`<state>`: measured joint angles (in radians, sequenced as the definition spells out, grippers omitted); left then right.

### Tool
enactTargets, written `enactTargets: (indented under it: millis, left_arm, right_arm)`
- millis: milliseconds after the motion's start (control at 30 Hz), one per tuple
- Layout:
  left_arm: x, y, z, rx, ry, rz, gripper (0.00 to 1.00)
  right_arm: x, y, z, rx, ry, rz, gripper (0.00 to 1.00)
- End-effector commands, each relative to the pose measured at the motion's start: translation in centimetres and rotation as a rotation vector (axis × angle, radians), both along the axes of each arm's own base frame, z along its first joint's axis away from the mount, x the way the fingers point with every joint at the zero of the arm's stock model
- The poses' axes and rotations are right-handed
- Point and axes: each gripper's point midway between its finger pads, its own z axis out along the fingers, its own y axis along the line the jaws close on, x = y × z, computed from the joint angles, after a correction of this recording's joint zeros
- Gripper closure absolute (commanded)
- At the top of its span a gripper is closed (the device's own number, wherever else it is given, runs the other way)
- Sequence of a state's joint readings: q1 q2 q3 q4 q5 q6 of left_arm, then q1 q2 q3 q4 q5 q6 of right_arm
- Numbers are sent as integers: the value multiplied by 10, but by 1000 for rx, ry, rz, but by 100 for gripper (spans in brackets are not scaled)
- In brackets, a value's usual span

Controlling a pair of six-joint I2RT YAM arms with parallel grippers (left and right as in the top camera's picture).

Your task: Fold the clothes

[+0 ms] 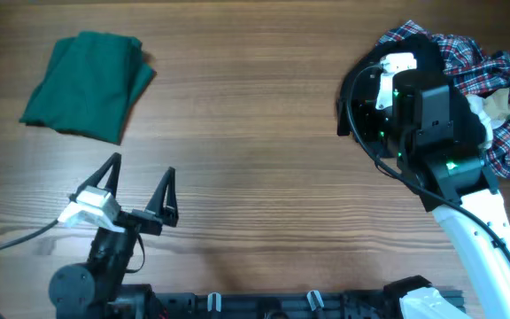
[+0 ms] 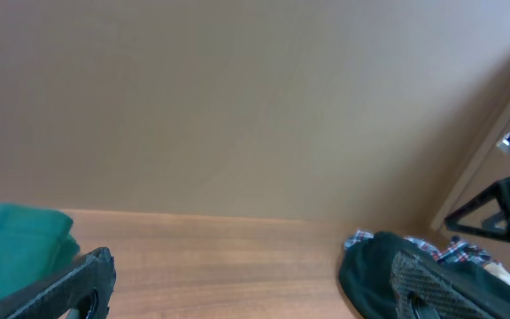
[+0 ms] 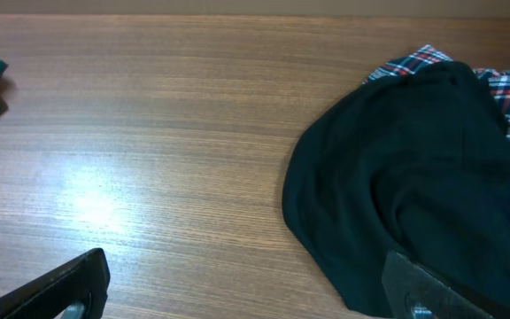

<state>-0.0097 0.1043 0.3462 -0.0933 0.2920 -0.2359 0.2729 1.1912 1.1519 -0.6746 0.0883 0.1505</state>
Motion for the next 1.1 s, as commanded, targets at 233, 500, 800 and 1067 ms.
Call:
enactTargets:
  millis: [233, 500, 800, 1067]
  left_arm:
    - [20, 24, -59, -81, -9, 144, 0]
    - [29, 32, -137, -116, 248, 207, 0]
    - [29, 33, -136, -111, 241, 213, 0]
    - [29, 33, -136, -111, 241, 213, 0]
  right_arm:
    - [4, -3, 7, -22, -20, -6, 0]
    - [4, -3, 7, -22, -20, -6, 0]
    - [4, -3, 7, -22, -21, -6, 0]
    - [2, -4, 12, -18, -33, -7, 0]
